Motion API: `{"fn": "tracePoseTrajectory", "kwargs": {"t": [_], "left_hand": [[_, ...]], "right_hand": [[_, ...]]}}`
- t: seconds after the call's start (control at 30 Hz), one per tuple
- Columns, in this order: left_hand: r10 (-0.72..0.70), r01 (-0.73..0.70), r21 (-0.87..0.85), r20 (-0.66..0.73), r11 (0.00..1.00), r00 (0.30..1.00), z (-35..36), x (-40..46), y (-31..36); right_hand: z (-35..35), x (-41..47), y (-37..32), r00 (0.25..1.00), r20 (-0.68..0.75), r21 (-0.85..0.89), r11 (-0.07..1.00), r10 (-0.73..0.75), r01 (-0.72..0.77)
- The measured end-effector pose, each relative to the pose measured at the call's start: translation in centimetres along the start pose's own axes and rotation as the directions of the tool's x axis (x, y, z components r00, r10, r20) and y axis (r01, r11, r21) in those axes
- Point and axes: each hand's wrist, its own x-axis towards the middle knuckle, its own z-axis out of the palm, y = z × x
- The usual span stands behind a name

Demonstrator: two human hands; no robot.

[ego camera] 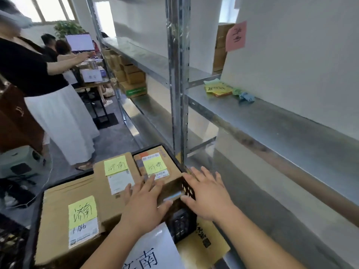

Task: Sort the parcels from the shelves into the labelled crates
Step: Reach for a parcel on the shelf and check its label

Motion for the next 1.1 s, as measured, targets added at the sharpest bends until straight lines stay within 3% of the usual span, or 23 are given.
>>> {"fn": "tracePoseTrajectory", "kwargs": {"t": [0.17, 0.37, 0.7, 1.1], "left_hand": [[0.233, -0.233, 0.015, -0.014, 0.972, 0.972, 0.6, -2.5, 2.2], [0.487, -0.487, 0.013, -0.011, 0.874, 0.874, 1.8, -6.6, 6.1], [0.772, -0.772, -0.039, 0.090, 0.634, 0.630, 3.9, -16.0, 16.9], [0.923, -0.919, -0.140, 0.173, 0.370, 0.345, 6.9, -27.9, 34.8]], "right_hand": [[1.0, -7.3, -0.6, 0.980, -0.037, 0.056, 0.980, 0.195, -0.193], [2.5, -17.2, -1.3, 0.898, -0.059, 0.106, 0.897, 0.435, -0.428], [4.3, -35.4, -1.0, 0.658, -0.109, 0.170, 0.666, 0.745, -0.726], [4.3, -55.9, 5.3, 0.345, -0.155, 0.280, 0.376, 0.926, -0.883]]}}
